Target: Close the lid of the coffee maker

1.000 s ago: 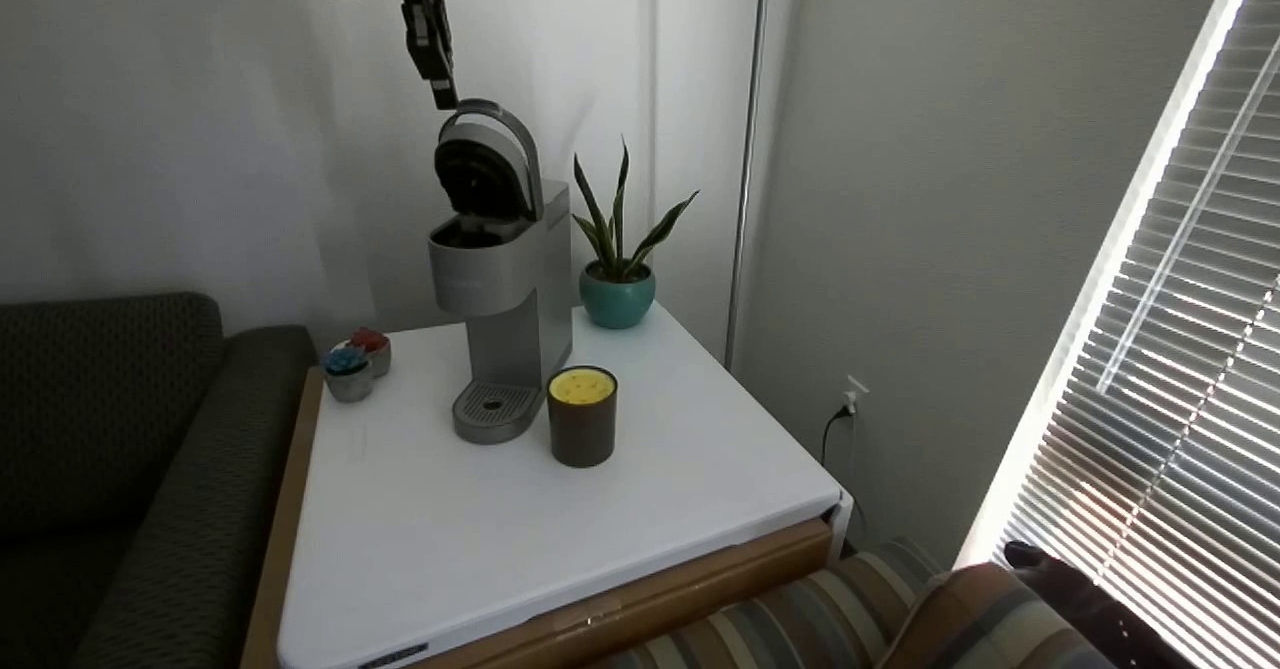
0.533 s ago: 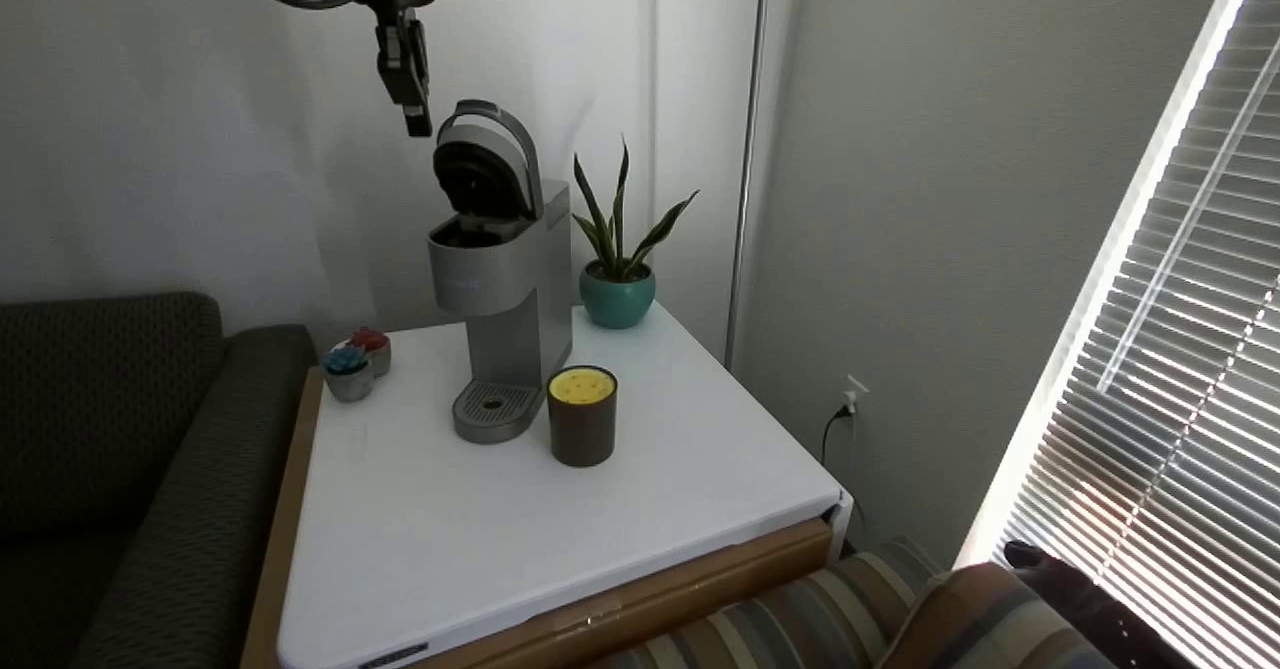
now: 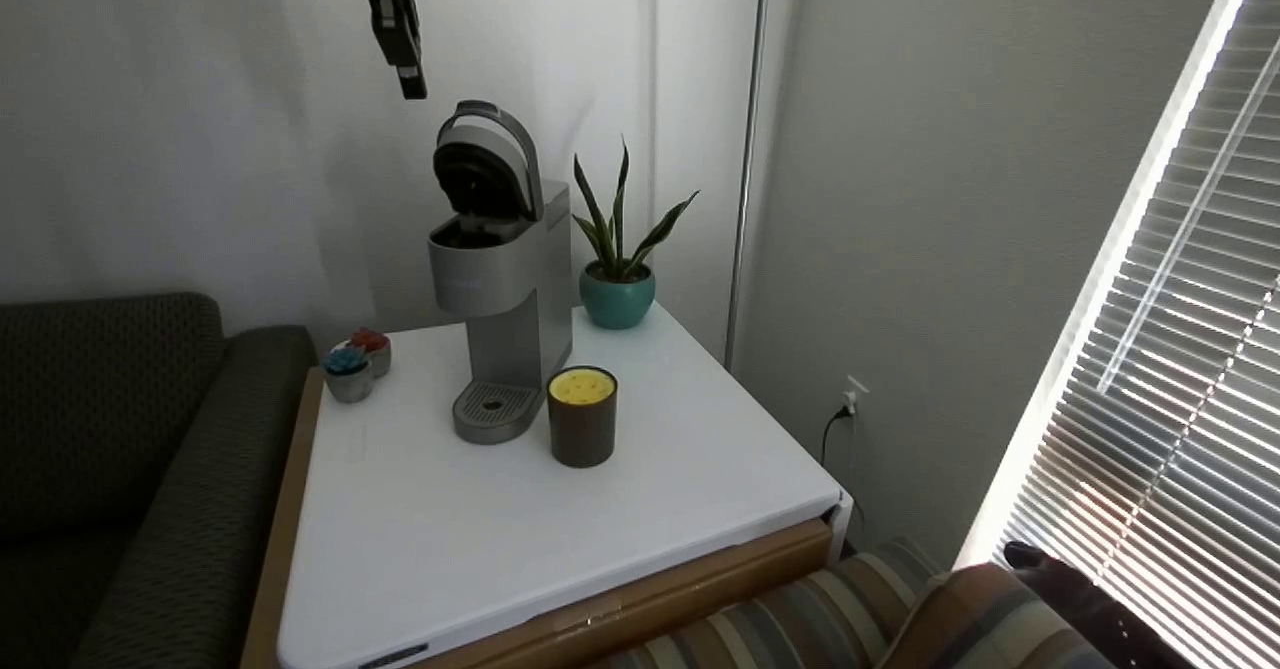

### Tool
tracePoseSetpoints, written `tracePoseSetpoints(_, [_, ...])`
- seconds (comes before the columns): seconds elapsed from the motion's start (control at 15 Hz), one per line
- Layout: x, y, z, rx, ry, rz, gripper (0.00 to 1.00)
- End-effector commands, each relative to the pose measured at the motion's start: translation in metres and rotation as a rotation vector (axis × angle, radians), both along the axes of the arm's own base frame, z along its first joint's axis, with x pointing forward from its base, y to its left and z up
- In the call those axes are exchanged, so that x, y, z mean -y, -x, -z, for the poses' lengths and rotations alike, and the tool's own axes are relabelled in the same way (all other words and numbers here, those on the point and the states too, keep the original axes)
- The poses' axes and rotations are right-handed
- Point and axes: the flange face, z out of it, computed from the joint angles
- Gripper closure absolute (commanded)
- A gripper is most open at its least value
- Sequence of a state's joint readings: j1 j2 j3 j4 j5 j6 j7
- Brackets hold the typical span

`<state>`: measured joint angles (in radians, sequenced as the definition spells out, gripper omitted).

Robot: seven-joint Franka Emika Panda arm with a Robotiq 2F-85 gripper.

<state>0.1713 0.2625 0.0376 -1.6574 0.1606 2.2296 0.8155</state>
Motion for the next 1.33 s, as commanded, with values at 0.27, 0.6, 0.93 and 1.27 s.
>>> tracePoseSetpoints(0.27, [-0.008,-0.027,-0.003,0.156,0.016,0.073,1.00])
tracePoseSetpoints(0.6, [-0.004,-0.049,0.007,0.188,0.058,0.141,1.00])
tracePoseSetpoints(0.93, [0.006,-0.059,0.016,0.179,0.079,0.203,1.00])
tracePoseSetpoints(1.27, [0.009,-0.055,0.023,0.151,0.058,0.238,1.00])
